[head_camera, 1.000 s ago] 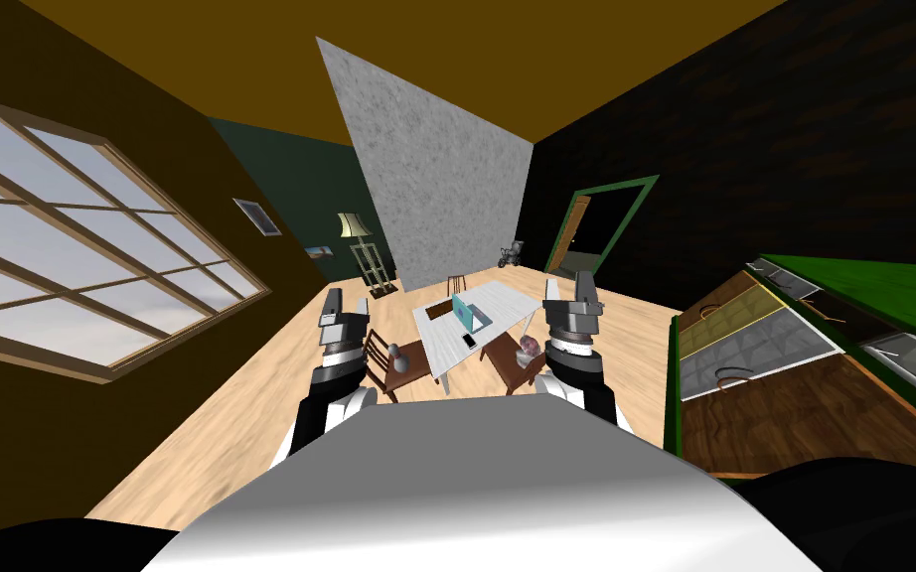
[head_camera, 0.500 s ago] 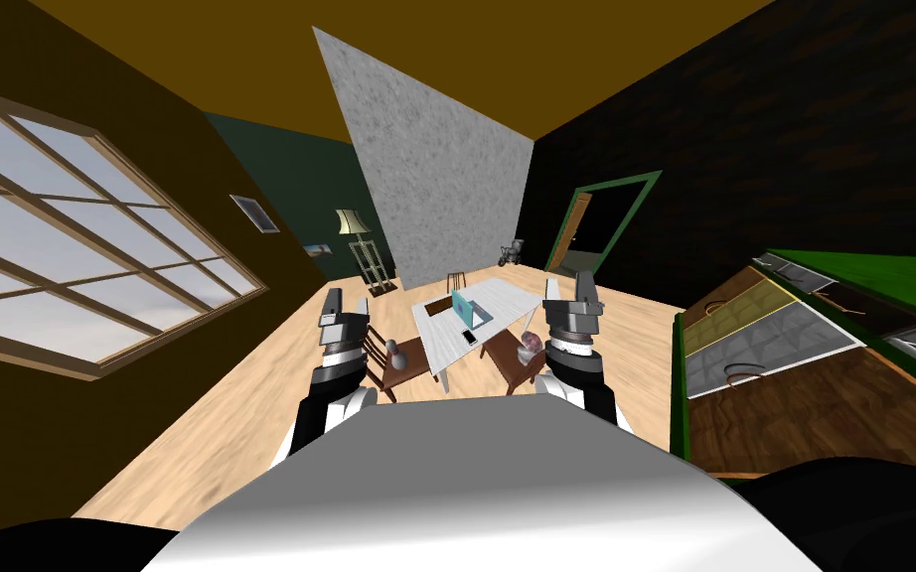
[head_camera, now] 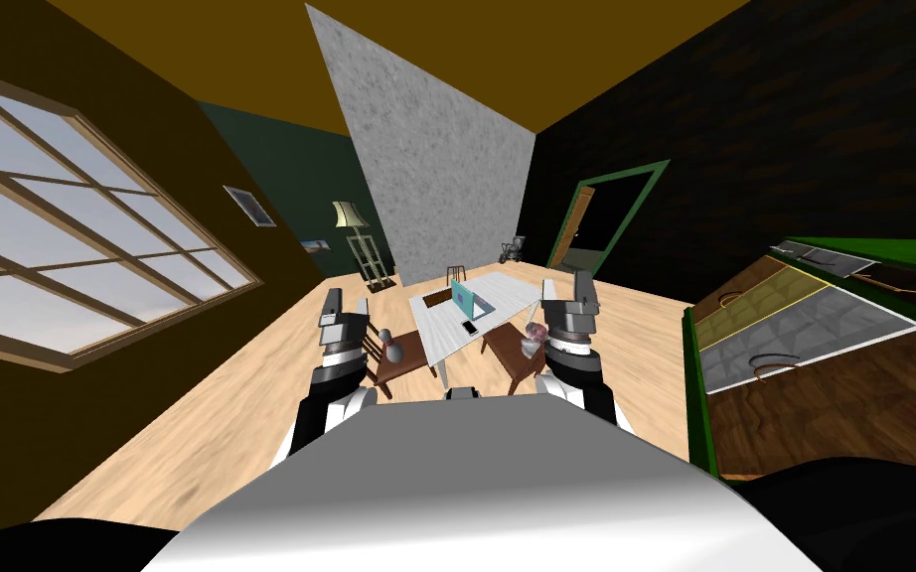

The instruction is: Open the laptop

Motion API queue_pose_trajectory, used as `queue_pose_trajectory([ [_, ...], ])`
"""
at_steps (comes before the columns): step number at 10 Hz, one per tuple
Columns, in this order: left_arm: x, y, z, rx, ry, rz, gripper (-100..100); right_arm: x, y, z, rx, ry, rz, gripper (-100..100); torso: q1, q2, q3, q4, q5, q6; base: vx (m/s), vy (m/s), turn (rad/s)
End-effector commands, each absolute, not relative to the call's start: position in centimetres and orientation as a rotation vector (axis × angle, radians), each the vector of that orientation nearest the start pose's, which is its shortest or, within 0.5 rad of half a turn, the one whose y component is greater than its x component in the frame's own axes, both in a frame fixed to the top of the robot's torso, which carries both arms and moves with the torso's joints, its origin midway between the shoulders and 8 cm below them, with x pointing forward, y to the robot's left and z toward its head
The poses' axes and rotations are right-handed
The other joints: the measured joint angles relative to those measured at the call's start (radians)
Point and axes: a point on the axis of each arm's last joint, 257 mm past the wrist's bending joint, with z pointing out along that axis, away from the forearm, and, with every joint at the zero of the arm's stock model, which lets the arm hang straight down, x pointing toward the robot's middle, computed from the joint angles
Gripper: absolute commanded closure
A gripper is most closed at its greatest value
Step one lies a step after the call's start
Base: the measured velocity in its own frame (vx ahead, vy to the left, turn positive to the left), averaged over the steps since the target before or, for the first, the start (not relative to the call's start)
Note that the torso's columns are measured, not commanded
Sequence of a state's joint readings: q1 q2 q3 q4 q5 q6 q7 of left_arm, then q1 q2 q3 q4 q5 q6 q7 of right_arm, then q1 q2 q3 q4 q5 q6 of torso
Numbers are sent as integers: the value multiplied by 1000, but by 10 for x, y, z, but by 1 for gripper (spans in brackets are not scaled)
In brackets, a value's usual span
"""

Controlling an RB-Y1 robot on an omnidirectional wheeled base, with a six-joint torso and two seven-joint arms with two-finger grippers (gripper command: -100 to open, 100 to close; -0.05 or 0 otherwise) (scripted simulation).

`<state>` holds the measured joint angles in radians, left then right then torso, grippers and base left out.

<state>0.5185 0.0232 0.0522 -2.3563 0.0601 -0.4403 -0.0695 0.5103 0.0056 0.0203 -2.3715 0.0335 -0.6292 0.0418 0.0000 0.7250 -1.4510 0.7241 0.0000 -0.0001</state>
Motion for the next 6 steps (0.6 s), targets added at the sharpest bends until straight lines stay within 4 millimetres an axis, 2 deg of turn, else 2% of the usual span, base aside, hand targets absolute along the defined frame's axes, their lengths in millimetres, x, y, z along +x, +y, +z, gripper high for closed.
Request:
queue_pose_trajectory([
  [1, 333, 300, 43, -643, 611, -1221, 0, 308, -248, 73, 398, 583, 1277, -100, 0, 9, -20, 10, 0, 0, -1, 13, 29],
  [6, 333, 300, 43, -643, 611, -1221, 0, 338, -227, 39, 273, 782, 1143, -100, 0, 13, -25, 14, 0, 0, 5, 23, 55],
])
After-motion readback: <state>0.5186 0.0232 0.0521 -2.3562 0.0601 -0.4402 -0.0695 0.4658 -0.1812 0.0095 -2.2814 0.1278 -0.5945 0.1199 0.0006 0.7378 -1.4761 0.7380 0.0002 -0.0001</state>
